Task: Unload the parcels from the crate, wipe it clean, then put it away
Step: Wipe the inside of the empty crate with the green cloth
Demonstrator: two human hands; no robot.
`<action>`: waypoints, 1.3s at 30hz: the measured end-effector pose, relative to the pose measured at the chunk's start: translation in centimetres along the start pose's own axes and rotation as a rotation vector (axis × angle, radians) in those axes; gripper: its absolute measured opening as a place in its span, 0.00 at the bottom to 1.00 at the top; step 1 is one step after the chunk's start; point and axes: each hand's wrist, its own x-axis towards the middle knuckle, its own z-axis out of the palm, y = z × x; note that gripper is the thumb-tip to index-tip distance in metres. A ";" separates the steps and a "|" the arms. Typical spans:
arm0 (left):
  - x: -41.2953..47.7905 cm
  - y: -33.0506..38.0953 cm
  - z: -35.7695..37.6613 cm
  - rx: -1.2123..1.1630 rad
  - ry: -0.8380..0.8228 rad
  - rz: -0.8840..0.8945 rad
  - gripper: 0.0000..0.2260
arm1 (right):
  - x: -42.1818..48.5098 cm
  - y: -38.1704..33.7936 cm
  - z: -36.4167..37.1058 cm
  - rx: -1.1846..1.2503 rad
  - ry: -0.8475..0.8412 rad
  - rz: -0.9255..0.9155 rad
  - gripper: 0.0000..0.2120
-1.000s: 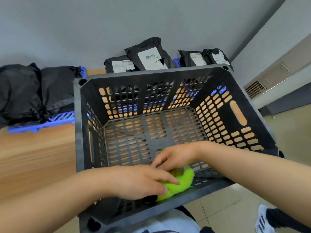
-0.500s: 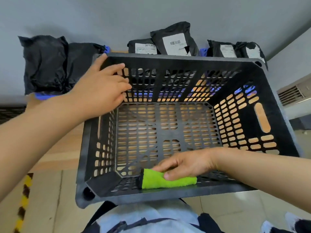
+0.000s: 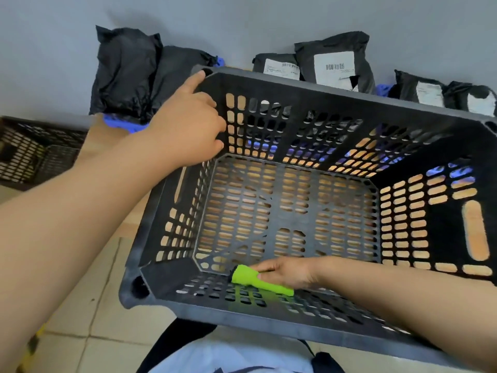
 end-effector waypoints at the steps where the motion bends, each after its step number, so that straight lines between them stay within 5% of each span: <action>1: 0.0 0.0 0.1 0.010 0.005 0.000 0.16 | 0.1 -0.1 0.1 0.014 0.003 0.013 0.19; 10: 0.0 0.1 -0.3 0.026 0.032 -0.030 0.15 | -1.3 -1.8 0.7 0.181 0.008 -0.068 0.25; 23: 0.0 0.2 -0.3 0.011 0.029 -0.037 0.14 | -5.5 -6.5 1.4 0.256 0.083 -0.375 0.13; 39: 0.1 0.3 -0.2 0.053 -0.014 -0.060 0.16 | 5.3 -4.0 1.9 0.033 0.190 -0.110 0.21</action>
